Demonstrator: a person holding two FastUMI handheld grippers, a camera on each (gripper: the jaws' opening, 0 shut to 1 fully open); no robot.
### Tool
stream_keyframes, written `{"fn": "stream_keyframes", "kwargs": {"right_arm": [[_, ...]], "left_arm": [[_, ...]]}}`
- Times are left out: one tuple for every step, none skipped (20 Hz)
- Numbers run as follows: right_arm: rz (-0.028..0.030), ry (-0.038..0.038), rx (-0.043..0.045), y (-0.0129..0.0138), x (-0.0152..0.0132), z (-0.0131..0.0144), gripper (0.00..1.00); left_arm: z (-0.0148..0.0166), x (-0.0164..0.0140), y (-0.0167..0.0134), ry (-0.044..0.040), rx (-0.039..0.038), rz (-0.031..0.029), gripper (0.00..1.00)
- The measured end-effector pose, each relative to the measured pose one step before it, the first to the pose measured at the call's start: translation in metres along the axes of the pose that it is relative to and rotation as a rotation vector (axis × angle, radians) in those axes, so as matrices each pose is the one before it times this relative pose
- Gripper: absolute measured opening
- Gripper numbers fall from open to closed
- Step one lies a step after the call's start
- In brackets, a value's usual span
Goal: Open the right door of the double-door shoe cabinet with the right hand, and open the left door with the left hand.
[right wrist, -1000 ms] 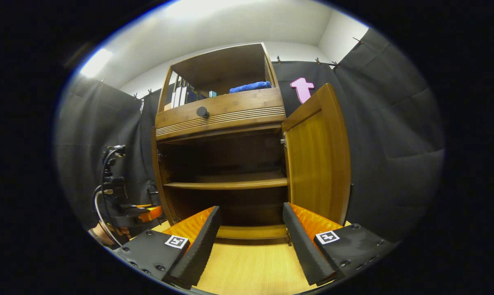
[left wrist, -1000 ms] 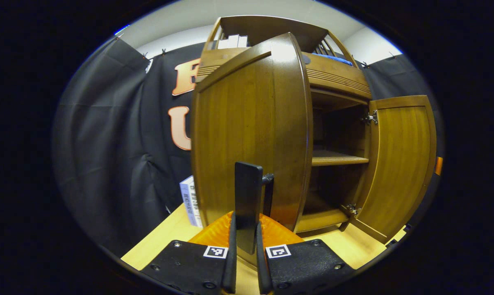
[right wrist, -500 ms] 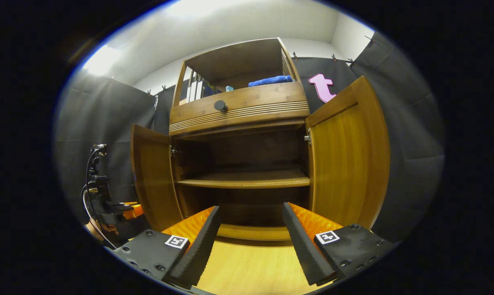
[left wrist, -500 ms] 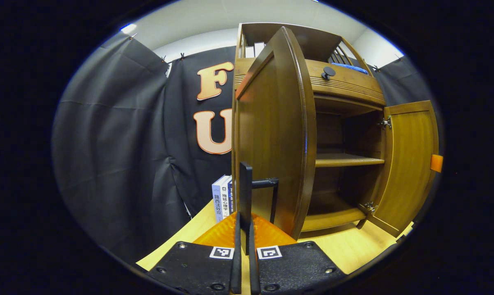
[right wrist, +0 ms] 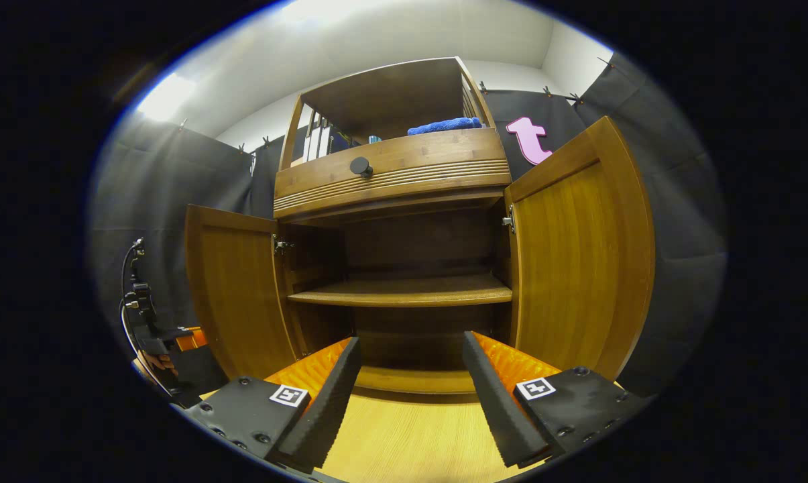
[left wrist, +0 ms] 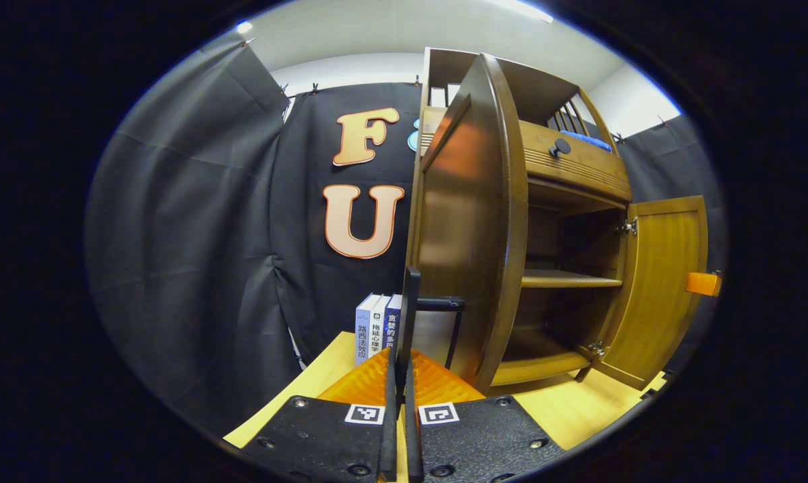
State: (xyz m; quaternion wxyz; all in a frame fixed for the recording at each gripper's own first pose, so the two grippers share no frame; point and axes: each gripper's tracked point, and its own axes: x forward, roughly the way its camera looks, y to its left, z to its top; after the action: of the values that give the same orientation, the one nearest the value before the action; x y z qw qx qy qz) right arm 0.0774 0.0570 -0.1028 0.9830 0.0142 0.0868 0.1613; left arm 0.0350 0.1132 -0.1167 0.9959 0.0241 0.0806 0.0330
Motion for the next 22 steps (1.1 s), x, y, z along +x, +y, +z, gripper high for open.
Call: {"fn": "stream_keyframes", "kwargs": {"right_arm": [[-0.00329,0.00093,-0.00487,0.00057,0.0025,0.00191,0.97],[-0.00403,0.00036,-0.00298,-0.00043,0.00329,0.00123,0.97],[-0.00109,-0.00009,0.00025,-0.00022,0.00077,0.00016,0.97],[-0.00014,0.00332,0.00205,0.0001,0.00073,-0.00125,0.97],[-0.00023,0.00421,0.00189,-0.0005,0.00058,-0.00173,0.97],[-0.00158,0.005,-0.0009,0.00032,-0.0002,-0.00106,0.97],[-0.00165,0.00321,-0.00258,-0.00048,0.00074,0.00017,0.97],[-0.00072,0.0016,-0.00177,-0.00008,0.00091,0.00027,0.97],[-0.00031,0.00181,-0.00065,0.00034,0.00122,-0.00021,0.97],[-0.00002,0.00158,0.00066,-0.00041,0.00032,-0.00023,0.97],[-0.00103,0.00131,0.00081,0.0001,0.00085,-0.00033,0.97],[-0.00138,0.00247,-0.00105,-0.00005,0.00002,-0.00056,1.0],[-0.00194,0.00171,-0.00234,-0.00034,0.00067,-0.00039,0.97],[-0.00091,-0.00029,-0.00141,-0.00022,-0.00022,0.00024,0.97],[0.00102,0.0003,-0.00089,0.00017,0.00061,0.00002,0.97],[0.00082,0.00089,-0.00089,-0.00037,-0.00006,-0.00061,0.97],[0.00052,0.00027,0.00008,-0.00065,0.00035,-0.00037,1.0],[0.00032,-0.00117,0.00174,-0.00111,0.00042,0.00011,0.97],[-0.00013,0.00136,0.00298,-0.0013,0.00113,-0.00143,0.97],[0.002,0.00122,0.00448,-0.00105,0.00196,-0.00063,1.0],[0.00433,0.00299,0.00604,-0.00031,0.00156,-0.00125,0.97],[0.00619,0.0042,0.00565,-0.00027,0.00119,-0.0022,0.97]], "left_arm": [[-0.00015,0.00079,0.0019,0.00003,0.00523,-0.01854,0.07],[0.00011,0.00028,0.00204,0.00229,0.02059,-0.01688,0.08],[-0.00068,0.00073,0.00147,-0.00027,0.02454,-0.01233,0.08],[-0.00002,0.00084,0.0013,0.00209,0.018,-0.01907,0.06],[0.00101,0.0011,-0.00152,-0.00133,0.00986,-0.0271,0.06],[0.00039,-0.00018,-0.00041,-0.00233,0.00579,-0.03109,0.07],[0.00001,-0.00008,0.00181,-0.00024,0.0071,-0.02912,0.06],[-0.00011,0.00004,0.00323,-0.0033,0.00636,-0.01779,0.06],[0.00029,-0.00038,0.00406,-0.00306,0.00377,-0.0092,0.07],[-0.0002,-0.00004,0.00255,-0.00399,-0.00349,-0.0069,0.06],[0.00051,-0.00015,0.00096,-0.00625,-0.0096,-0.00413,0.06],[0.00062,-0.00114,0.00103,-0.00373,-0.00751,-0.00134,0.05],[-0.00103,-0.00199,0.00082,-0.00278,0.00098,0.00327,0.06],[-0.00029,-0.0021,-0.0002,-0.00075,0.00762,0.00574,0.1],[-0.00228,-0.00293,-0.00235,0.00217,0.00979,0.00194,0.05],[-0.00289,-0.00618,-0.00094,0.01095,0.0049,-0.00141,0.07],[-0.00507,-0.00676,-0.00129,0.01527,-0.00918,-0.00325,0.07],[-0.00483,-0.00873,0.00023,0.01732,-0.01851,0.00596,0.05],[-0.00507,-0.011,0.00151,0.01358,-0.01631,0.0176,0.07],[-0.00176,-0.01165,0.00127,0.00237,-0.01121,0.0242,0.07],[0.00348,-0.0114,0.00014,-0.01015,-0.0103,0.02393,0.06],[0.00541,-0.01024,-0.00206,-0.01686,-0.01244,0.01754,0.02]]}}
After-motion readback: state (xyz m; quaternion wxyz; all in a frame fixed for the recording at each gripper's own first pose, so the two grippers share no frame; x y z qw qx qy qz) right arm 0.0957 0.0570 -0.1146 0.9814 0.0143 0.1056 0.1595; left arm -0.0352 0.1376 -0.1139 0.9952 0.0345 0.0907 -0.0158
